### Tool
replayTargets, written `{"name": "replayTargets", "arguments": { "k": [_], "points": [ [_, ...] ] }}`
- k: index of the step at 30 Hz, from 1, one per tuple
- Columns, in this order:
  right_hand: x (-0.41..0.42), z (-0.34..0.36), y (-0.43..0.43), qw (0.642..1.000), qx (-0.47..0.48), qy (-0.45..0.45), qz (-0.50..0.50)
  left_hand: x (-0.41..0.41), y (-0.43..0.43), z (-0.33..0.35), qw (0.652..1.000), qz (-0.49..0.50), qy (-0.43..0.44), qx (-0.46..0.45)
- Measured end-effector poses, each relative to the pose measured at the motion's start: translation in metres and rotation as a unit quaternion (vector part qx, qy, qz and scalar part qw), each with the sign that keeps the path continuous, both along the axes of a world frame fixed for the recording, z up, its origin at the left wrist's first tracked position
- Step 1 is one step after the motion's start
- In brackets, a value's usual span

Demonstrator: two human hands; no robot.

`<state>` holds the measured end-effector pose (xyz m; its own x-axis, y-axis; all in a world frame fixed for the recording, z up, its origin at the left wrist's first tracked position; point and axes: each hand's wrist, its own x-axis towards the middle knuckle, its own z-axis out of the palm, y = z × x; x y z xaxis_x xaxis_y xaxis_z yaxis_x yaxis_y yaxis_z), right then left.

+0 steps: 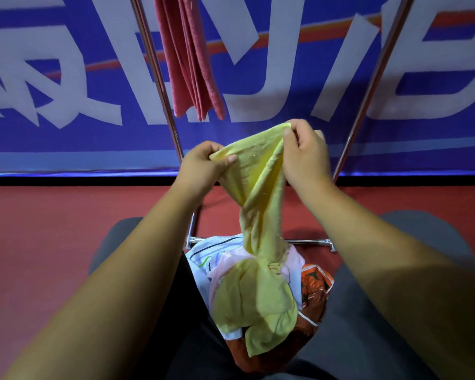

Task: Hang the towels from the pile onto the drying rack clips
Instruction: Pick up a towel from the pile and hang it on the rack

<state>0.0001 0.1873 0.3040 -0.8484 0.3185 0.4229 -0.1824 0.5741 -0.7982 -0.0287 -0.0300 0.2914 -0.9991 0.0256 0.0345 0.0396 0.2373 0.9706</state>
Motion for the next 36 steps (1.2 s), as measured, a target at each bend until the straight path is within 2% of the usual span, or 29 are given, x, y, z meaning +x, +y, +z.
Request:
{"name": "replayTargets", "arguments": {
  "k": [7, 14, 21, 29, 36],
  "points": [
    [-0.013, 0.071, 0.008, 0.996, -0.079, 0.035, -0.005, -0.016, 0.002, 0.089, 0.992, -0.021, 0.051, 0.111],
    [-0.024, 0.134, 0.005, 0.982, -0.18, 0.05, 0.036, -0.023, 0.0, 0.158, 0.985, -0.013, 0.108, 0.133],
    [-0.018, 0.166, 0.001, 0.983, -0.155, 0.076, 0.069, -0.017, -0.003, 0.203, 0.979, 0.012, 0.152, 0.134],
    [-0.015, 0.179, -0.004, 0.99, -0.107, 0.083, 0.037, -0.014, -0.014, 0.215, 0.978, 0.031, 0.183, 0.099],
    [-0.016, 0.18, -0.009, 0.985, -0.159, 0.024, 0.068, -0.016, -0.023, 0.207, 0.982, 0.049, 0.152, 0.101]
  ]
}}
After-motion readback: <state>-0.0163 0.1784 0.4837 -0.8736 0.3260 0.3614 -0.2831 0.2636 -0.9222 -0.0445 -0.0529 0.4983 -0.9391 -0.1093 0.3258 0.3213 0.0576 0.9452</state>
